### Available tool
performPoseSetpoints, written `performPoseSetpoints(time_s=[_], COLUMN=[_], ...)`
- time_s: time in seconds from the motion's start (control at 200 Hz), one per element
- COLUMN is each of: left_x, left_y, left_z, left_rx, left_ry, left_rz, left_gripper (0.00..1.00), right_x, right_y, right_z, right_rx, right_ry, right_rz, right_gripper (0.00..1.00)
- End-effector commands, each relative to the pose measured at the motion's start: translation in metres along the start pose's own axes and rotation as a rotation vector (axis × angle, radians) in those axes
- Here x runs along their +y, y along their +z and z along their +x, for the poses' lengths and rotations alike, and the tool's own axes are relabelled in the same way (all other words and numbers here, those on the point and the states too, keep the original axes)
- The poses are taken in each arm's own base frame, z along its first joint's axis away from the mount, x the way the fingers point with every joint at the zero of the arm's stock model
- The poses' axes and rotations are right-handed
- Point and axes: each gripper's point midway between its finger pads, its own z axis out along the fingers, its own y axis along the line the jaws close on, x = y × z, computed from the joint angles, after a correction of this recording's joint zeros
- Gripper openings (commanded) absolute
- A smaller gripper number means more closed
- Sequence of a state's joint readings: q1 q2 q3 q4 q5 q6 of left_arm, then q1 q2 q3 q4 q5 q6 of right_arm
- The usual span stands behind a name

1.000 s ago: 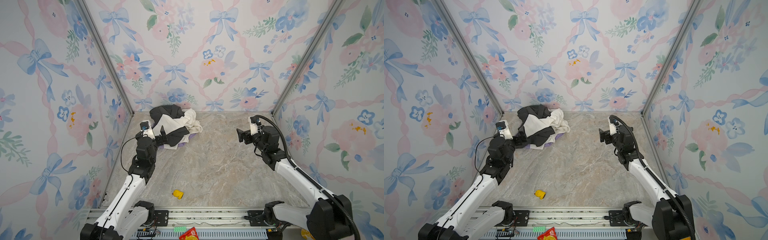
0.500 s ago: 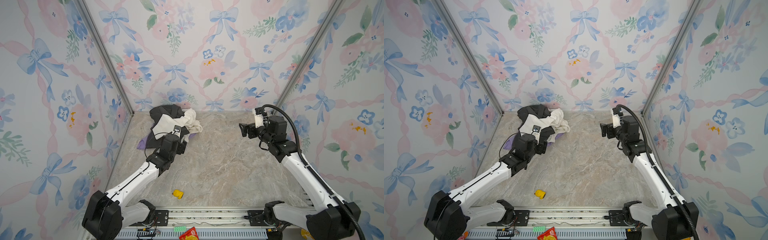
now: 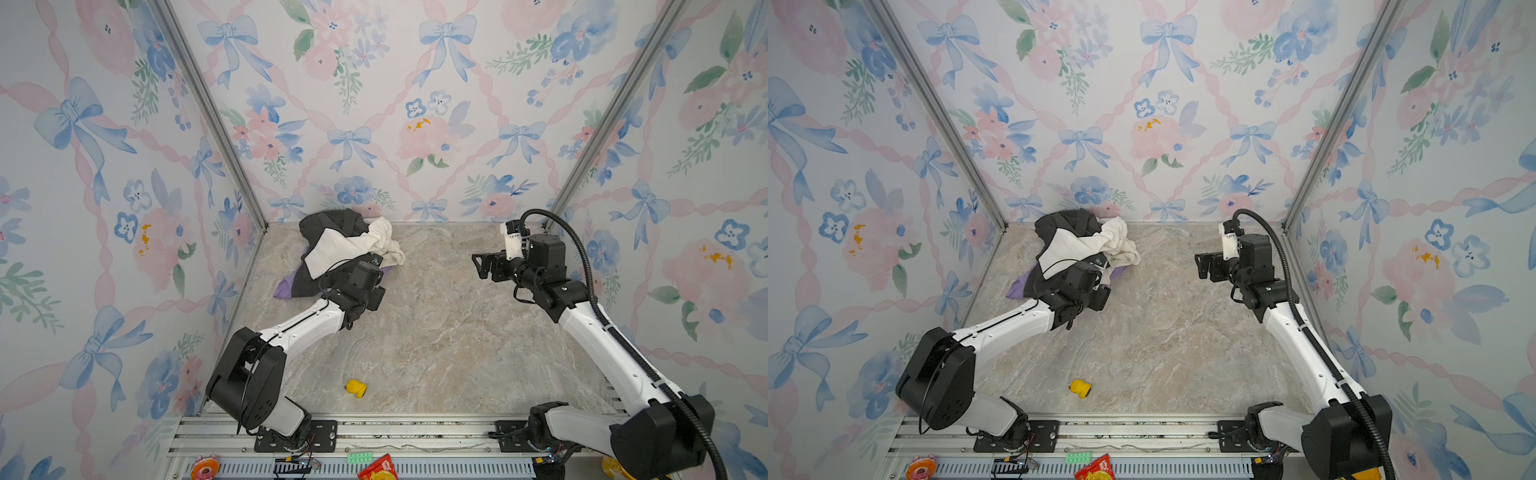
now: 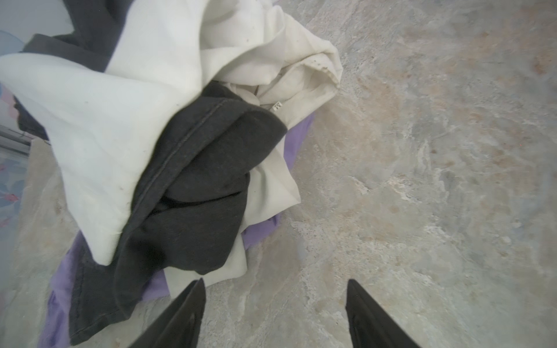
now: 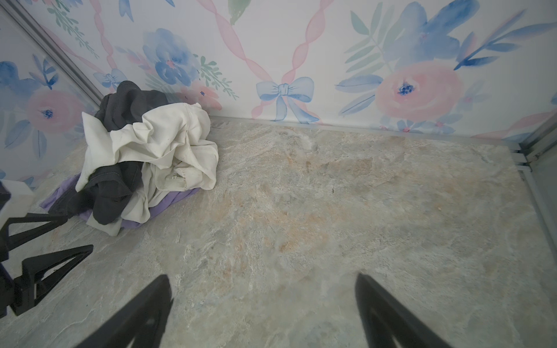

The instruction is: Pick out a specific cloth from the pile

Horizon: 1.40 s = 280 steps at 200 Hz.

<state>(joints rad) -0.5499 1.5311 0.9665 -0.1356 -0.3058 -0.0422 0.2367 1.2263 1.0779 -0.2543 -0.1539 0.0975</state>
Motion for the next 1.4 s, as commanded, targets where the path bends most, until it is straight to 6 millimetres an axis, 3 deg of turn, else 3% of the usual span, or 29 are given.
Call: performPoseSetpoints(time_s=[0.0,0.195,0.36,0.82,1.16,1.395], left_x=[-0.023,-0.041,-0.051,-0.049,-0.047,-0.037], left_y=[0.006,0.02,0.038,0.104,0.144,0.161], left_z=[-0.025,-0.069,-0.079,-0.052,-0.042,-0.036], left_rx=[-0.023,-0.063,-0.032,0.144,0.181,0.202], left_ry=[-0.064,-0.025,0.041,0.075,0.087,0.092], left_rz=[0.102,0.077,0.035,-0.189,-0.286,-0.35], left_gripper=[0.74,0.74,0.74,0.5,0.39,0.35], right_x=[0.011,0.014,0.014,0.016,0.02,0.018], right_y=[0.006,0.008,0.001,0.004,-0.001,-0.01], right_z=[0.01,0.003,-0.001,0.002,0.006,0.01], right_rx=[0.032,0.026,0.01,0.026,0.044,0.06], right_ry=[-0.012,-0.04,-0.138,-0.208,-0.221,-0.238], right_rz=[-0.022,-0.022,0.013,-0.001,-0.028,-0.025], right_gripper=[0.97,0.97,0.97,0.97,0.97,0.97])
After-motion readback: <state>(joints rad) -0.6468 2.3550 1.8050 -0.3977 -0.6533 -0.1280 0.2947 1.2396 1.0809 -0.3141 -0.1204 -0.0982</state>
